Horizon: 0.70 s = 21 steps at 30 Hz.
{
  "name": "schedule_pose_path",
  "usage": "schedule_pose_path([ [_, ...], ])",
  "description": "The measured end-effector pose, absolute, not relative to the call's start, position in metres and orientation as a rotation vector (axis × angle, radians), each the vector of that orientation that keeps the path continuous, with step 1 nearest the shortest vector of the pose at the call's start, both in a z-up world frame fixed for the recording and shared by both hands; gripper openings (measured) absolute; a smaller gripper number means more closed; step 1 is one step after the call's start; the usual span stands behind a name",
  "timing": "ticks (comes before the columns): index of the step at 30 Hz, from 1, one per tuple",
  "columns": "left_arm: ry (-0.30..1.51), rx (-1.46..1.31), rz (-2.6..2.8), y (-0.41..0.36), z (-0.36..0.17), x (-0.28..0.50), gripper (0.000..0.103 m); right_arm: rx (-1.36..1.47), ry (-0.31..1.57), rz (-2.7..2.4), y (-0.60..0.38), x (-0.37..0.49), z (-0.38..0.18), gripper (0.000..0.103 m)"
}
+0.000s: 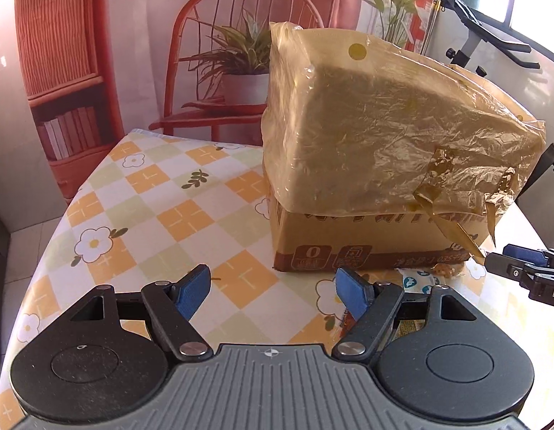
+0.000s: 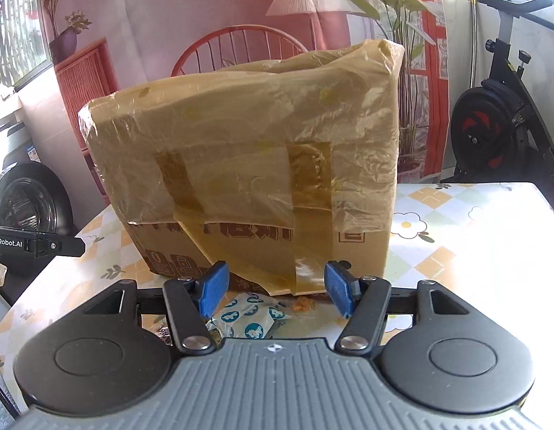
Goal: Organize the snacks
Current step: 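Move both grippers back toward the snack pile, then grasp the green pastry packet with the right gripper while the left reaches the red sauce packet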
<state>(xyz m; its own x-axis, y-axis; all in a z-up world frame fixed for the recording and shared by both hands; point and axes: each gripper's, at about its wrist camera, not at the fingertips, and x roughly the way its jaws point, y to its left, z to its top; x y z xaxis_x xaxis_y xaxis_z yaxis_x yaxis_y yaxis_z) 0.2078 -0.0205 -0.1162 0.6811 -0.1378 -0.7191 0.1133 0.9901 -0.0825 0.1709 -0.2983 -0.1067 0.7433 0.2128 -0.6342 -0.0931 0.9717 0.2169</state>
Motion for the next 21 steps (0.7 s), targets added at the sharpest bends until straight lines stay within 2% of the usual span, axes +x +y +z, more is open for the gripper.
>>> schedule_pose_path([
  [14,0.857,0.005,-0.145,-0.037,-0.135,0.210,0.078,0.216,0.807,0.146,-0.308,0.170,-0.140,0.063],
  [18,0.870,0.013,-0.149,-0.040,-0.143,0.210,0.072,0.223,0.833,0.152,-0.306,0.170,-0.145,0.063],
  [21,0.882,0.016,-0.159,-0.042,-0.149,0.209,0.071,0.229,0.866,0.148,-0.303,0.168,-0.148,0.063],
])
